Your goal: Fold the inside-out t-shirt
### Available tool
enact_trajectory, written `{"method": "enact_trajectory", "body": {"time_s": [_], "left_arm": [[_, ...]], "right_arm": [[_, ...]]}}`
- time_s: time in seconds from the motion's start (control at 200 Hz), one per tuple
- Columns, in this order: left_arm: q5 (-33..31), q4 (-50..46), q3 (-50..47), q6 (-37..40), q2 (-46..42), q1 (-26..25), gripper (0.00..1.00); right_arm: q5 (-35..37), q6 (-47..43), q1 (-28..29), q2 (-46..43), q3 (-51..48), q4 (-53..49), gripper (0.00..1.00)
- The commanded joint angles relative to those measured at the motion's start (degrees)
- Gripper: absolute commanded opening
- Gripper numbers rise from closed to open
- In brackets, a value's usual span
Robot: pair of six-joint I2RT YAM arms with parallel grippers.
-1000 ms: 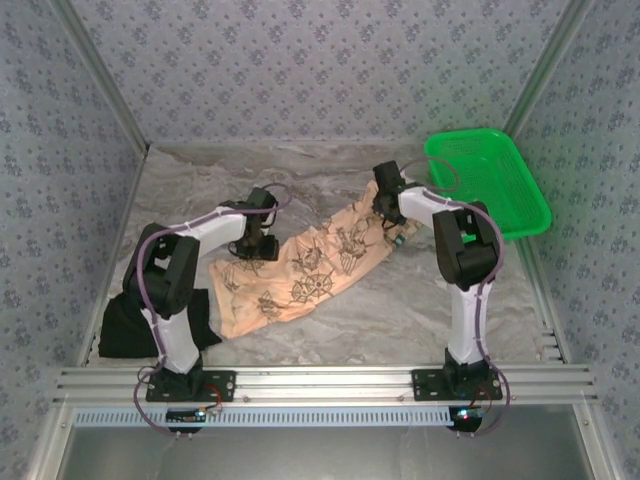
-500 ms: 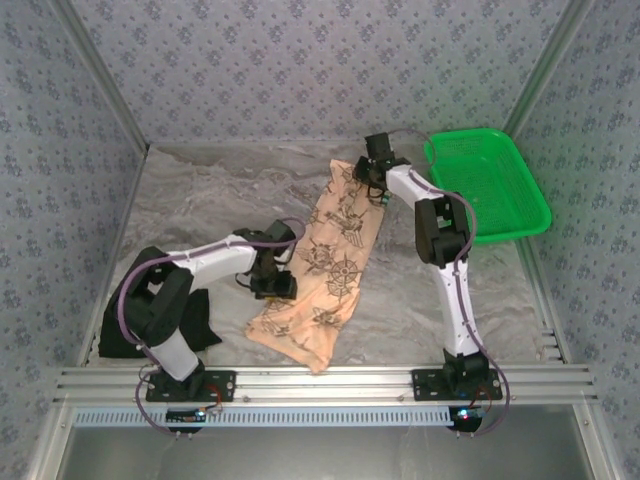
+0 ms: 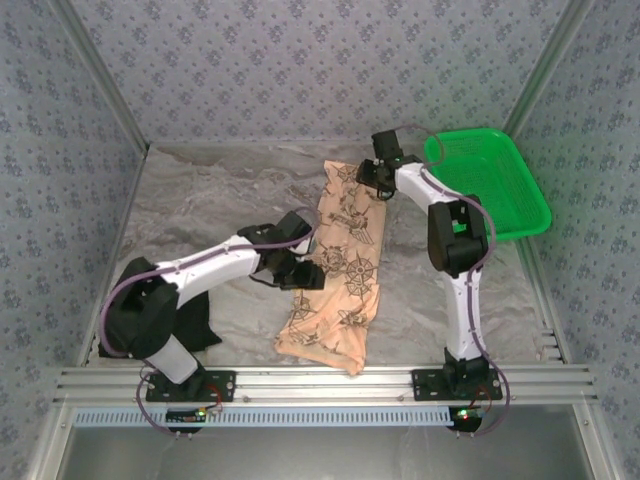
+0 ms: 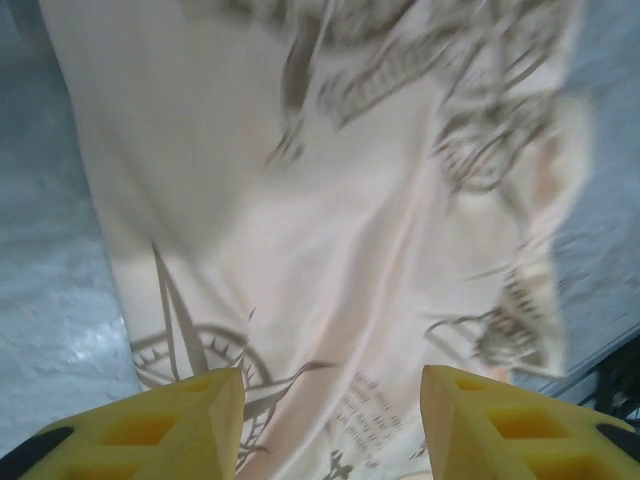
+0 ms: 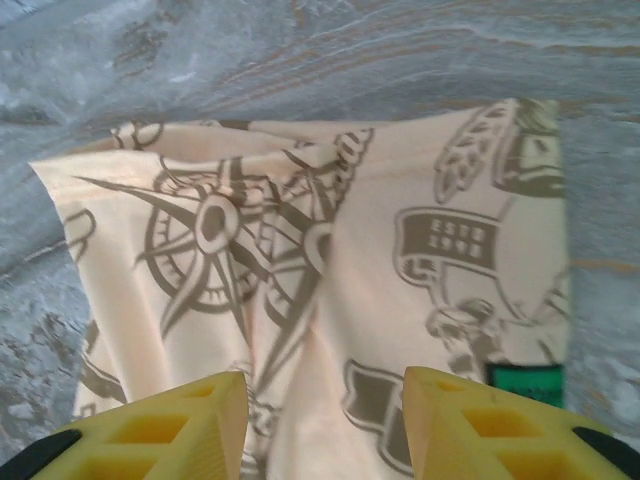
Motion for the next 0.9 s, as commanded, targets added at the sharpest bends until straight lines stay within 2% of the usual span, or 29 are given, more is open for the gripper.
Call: {"method": "enact_trajectory", "body": {"time_s": [0.0,0.165,0.24,0.35,0.545,0.66,0.775,0.895], "left_arm": [[-9.05,1.58,0.07,12.3,-1.89,-0.9,0.51],[-5.65,10.87,-3.92,16.95,2.27,-0.89,0.5],[-3.59,13.72,-5.5,17.1,3.64,-1.01,0.5],[-3.06,14.16,-7.13,16.1,4.95,-1.32,0.49],[-1.87,14.57,-10.99,15.5,0.42,-2.48,0.5],[-2.69,15.93,-12.45,16.22,-3.01,-2.53,0.5],[-1.23,19.35,-13.85,23.6,-7.48,-2.73,0.5],[-1.75,24.72,-17.61,38.08,-14.02,-2.99,0.52]], "right_arm": [[5.75,-5.27,3.17,0.61,-1.57,-2.53,0.48],[13.95,-5.33,6.5,4.72,1.25,-4.89,0.48],[12.24,-6.34,7.44,7.1,3.05,-5.0,0.47],[7.97,-9.13,9.12,11.5,10.7,-8.38,0.45],[3.35,-11.65,12.08,21.23,28.58,-16.55,0.41],[3.68,-11.94,13.58,25.36,37.65,-18.7,0.42],[1.6,-13.18,13.39,23.96,41.36,-19.53,0.43],[2.41,-15.91,12.62,15.19,37.35,-20.35,0.45]]}}
